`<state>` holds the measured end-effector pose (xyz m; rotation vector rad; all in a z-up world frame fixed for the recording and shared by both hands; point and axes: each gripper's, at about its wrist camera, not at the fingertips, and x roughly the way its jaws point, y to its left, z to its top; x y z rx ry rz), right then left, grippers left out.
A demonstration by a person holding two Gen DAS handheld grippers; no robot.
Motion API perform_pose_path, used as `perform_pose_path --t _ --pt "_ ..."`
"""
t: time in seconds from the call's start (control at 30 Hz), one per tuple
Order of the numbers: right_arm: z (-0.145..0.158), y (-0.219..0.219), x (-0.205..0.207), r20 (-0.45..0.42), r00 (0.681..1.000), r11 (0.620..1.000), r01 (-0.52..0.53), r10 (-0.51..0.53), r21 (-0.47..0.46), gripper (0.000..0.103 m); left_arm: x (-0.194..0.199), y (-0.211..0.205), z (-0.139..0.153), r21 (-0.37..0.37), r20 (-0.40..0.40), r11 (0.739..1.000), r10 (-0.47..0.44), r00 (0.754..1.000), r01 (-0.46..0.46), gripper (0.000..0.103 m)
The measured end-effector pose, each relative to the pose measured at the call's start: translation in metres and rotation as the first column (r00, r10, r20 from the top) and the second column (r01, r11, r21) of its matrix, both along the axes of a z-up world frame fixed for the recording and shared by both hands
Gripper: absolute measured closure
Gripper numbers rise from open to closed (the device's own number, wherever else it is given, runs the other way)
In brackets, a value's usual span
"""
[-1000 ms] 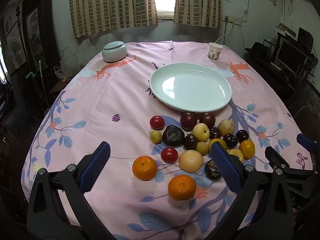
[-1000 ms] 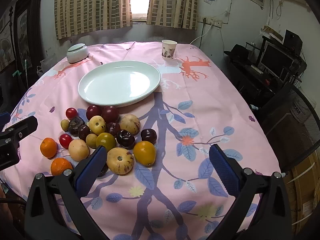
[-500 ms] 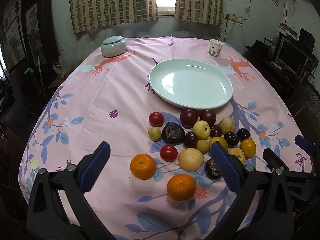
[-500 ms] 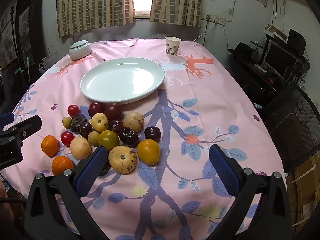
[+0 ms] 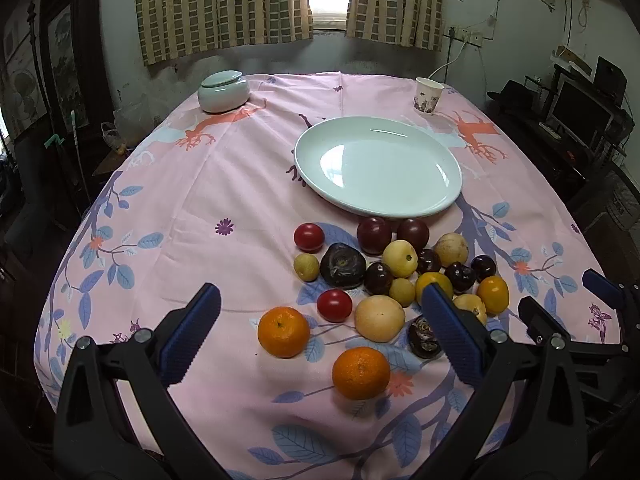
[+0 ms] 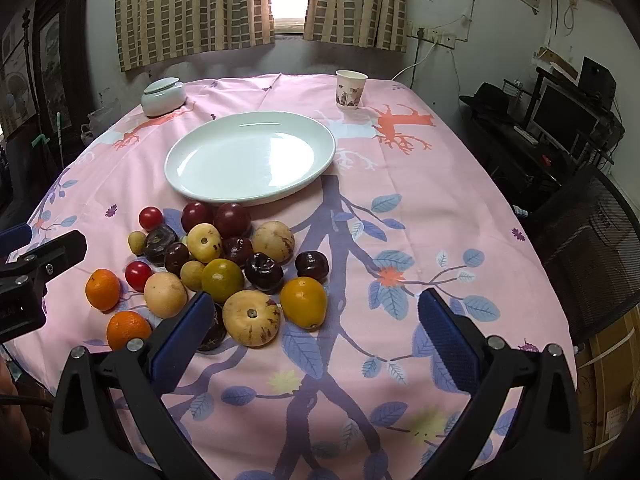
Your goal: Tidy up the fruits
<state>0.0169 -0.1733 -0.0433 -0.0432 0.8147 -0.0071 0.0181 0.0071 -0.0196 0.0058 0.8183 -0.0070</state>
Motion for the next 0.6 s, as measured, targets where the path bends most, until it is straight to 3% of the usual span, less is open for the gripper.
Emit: perform_pose_path --t 0.6 --pt "-0.0005 0.0041 0.0000 -0.008 1.000 1.000 -0.009 0.009 0.006 0.001 -0.0008 -0.0002 0.0017 -0.001 0.001 1.000 -0.003 1.000 0.003 0.002"
